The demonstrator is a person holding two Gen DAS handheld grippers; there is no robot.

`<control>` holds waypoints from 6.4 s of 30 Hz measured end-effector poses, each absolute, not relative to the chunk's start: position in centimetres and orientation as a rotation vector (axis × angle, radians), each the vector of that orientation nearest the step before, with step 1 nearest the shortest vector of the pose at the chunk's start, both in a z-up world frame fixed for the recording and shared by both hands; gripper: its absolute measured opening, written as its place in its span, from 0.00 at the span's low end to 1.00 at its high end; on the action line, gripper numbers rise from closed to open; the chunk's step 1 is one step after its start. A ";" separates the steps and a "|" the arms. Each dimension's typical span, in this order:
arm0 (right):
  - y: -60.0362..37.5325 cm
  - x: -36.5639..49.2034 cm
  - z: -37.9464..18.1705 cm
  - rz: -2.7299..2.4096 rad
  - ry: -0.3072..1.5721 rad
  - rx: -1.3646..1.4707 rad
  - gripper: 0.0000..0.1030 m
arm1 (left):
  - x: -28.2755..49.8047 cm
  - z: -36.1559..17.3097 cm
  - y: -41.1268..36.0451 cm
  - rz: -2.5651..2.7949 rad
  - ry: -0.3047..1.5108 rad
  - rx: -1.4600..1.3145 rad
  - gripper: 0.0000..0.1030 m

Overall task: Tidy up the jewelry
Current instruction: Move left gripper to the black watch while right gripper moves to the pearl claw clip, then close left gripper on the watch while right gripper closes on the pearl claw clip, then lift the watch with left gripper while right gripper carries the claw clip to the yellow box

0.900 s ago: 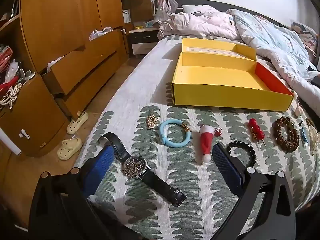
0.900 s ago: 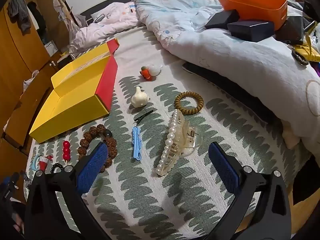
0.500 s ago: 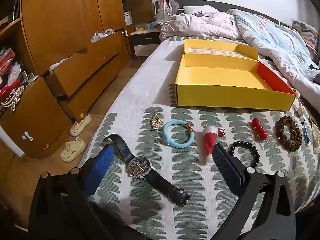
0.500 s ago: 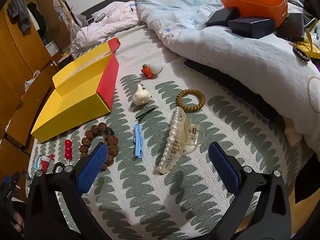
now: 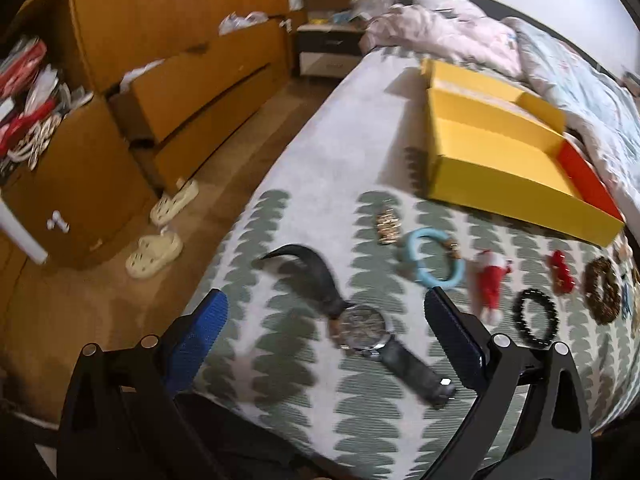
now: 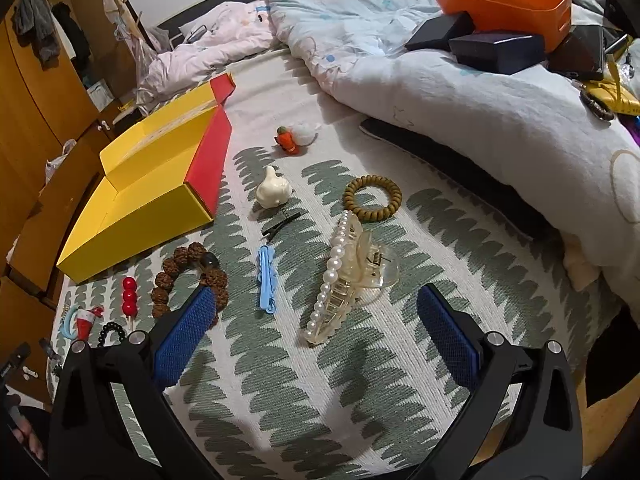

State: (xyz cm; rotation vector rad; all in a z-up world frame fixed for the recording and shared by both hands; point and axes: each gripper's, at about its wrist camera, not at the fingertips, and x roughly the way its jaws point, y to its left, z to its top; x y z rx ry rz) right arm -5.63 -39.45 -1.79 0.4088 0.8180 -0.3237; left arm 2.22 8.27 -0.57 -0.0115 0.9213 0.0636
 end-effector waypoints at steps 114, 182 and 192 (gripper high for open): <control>-44.2 0.1 -6.8 -0.353 1.132 0.396 0.53 | 9.4 -4.7 7.1 -0.043 1.153 -0.207 0.09; -30.2 20.4 8.1 0.025 0.981 0.316 0.53 | 21.4 12.1 -10.2 -0.435 0.974 -0.143 0.02; -29.7 30.1 0.4 0.022 1.124 0.289 0.53 | 28.5 4.9 -14.5 -0.493 1.136 -0.128 0.02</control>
